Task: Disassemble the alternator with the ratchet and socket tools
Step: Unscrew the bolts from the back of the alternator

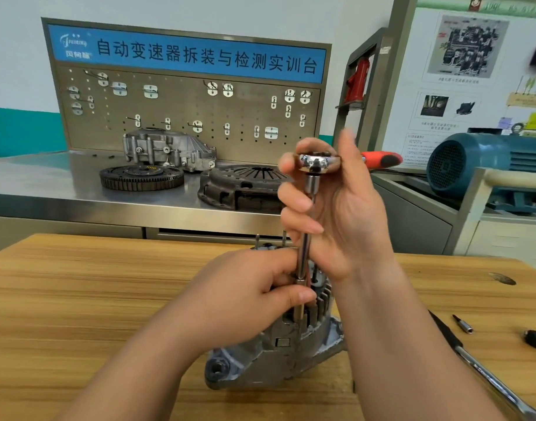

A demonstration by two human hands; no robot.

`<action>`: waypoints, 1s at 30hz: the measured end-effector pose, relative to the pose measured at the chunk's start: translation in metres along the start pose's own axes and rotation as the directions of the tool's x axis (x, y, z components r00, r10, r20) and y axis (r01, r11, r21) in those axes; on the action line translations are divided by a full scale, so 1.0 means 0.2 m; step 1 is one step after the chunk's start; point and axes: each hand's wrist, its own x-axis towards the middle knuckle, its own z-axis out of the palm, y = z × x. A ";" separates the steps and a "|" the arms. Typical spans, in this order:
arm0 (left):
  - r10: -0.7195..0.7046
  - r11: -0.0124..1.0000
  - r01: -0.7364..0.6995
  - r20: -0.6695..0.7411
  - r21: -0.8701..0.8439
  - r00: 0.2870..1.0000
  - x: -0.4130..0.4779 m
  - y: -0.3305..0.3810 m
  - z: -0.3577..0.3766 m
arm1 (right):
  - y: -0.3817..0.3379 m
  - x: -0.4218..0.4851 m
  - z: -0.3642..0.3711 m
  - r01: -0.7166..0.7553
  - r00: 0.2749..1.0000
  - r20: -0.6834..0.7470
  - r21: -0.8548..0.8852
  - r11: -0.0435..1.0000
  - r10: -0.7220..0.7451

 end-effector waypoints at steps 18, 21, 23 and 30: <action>0.030 0.998 -0.029 0.012 -0.063 0.999 -0.01 0.00 0.00 | -0.02 -0.10 -0.01 0.082 0.986 -0.137 -0.117 0.990 -0.098; 0.028 0.997 -0.030 -0.032 -0.077 0.999 -0.01 -0.02 0.01 | 0.01 -0.10 0.00 0.256 0.951 -0.060 -0.403 0.879 -0.305; 0.020 0.995 -0.024 -0.042 -0.095 0.999 -0.01 -0.01 0.01 | 0.01 -0.11 0.01 0.371 0.901 0.036 -0.582 0.724 -0.433; 0.027 0.996 -0.035 -0.102 -0.080 0.994 -0.01 0.00 0.03 | 0.01 -0.11 0.02 0.301 0.942 -0.007 -0.423 0.855 -0.335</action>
